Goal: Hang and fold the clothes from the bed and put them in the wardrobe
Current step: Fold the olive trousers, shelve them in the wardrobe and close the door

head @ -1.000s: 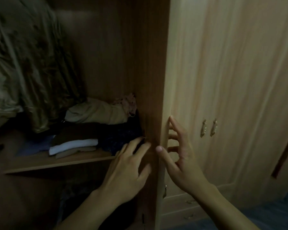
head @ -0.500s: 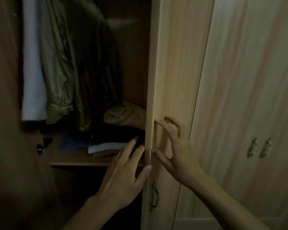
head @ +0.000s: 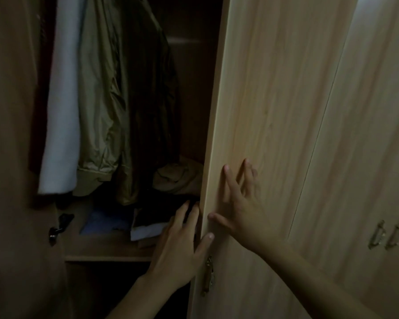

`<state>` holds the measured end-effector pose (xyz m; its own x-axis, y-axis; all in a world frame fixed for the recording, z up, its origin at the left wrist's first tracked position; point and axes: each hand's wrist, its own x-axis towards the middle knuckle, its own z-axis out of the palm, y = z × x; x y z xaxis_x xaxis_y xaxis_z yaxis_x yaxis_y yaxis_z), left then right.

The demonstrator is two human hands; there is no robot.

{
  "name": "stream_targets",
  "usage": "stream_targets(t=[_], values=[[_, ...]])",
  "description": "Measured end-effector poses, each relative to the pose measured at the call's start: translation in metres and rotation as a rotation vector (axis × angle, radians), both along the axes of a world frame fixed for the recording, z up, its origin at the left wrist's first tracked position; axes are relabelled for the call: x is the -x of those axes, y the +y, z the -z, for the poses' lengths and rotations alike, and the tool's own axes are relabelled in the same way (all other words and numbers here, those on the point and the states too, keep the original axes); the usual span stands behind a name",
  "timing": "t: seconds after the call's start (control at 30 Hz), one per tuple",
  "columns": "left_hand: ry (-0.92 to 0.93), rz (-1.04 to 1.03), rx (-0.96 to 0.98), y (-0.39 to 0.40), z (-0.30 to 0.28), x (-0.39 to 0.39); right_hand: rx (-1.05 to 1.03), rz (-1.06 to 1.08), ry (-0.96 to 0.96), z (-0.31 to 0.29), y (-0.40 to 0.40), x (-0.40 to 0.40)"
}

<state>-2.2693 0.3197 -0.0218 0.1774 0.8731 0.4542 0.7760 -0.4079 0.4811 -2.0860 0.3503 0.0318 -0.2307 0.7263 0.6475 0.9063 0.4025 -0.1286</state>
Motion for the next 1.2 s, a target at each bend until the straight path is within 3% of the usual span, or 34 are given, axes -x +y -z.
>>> stream_targets(t=[0.2,0.7,1.2], values=[[0.011,0.005,-0.025,0.03,0.002,0.013,0.03,0.14,-0.071,-0.001,0.025,0.022],[0.219,-0.104,-0.049,0.098,-0.011,0.035,0.053,0.134,-0.054,0.009,0.09,0.046],[0.182,-0.049,0.017,0.158,-0.013,0.047,0.125,0.249,-0.032,0.009,0.147,0.069]])
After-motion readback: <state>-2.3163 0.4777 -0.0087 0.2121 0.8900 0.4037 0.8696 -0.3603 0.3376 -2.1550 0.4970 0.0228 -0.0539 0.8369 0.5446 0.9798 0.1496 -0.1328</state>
